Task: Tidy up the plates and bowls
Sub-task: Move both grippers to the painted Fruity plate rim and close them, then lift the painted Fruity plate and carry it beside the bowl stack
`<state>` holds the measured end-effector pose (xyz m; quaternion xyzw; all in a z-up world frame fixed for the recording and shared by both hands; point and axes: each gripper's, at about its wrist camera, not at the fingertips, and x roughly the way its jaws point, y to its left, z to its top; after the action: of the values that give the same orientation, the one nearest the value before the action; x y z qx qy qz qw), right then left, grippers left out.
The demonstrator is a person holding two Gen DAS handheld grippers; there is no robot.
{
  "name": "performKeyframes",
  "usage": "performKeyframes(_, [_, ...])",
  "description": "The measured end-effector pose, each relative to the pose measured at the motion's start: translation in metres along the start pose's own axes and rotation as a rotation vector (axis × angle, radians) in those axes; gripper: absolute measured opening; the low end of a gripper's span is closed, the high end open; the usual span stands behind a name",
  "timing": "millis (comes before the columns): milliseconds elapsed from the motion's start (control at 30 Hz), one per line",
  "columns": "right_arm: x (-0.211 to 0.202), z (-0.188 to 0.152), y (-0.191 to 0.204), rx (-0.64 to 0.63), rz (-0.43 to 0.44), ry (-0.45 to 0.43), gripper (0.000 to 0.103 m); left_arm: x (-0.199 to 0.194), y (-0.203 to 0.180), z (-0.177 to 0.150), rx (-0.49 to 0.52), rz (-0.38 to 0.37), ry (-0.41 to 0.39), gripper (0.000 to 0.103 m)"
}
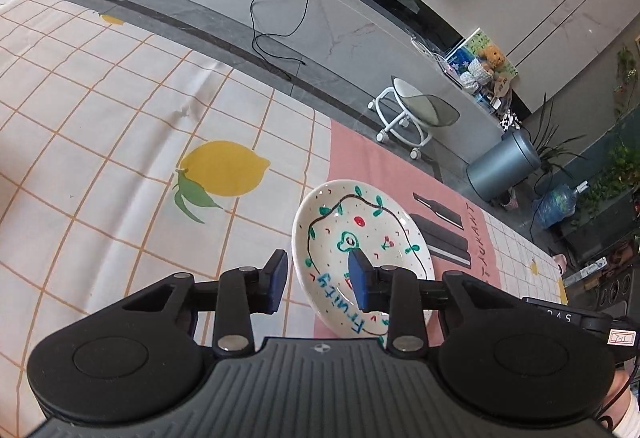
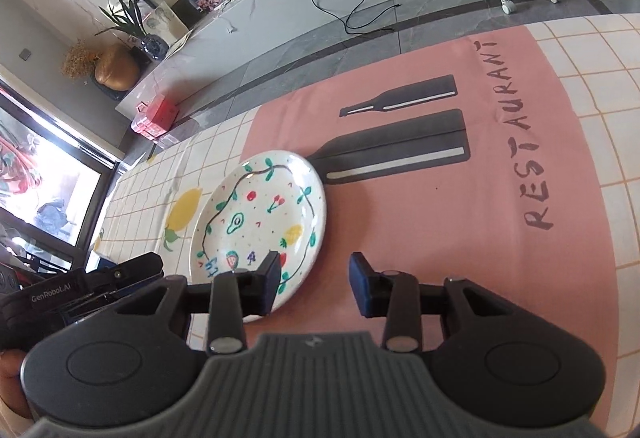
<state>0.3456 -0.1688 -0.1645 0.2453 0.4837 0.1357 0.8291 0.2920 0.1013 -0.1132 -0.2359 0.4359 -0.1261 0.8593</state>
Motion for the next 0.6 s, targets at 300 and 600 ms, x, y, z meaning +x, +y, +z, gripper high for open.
performKeyframes(300, [0.017,0.007,-0.013,0.077,0.041,-0.005,0.028,0.023,0.008,0.002,-0.032,0.013,0.031,0.029])
performKeyframes(600, [0.029,0.008,-0.019,0.120,0.099,-0.004,0.009,0.034,0.023,0.002,-0.111,-0.037,0.041,0.013])
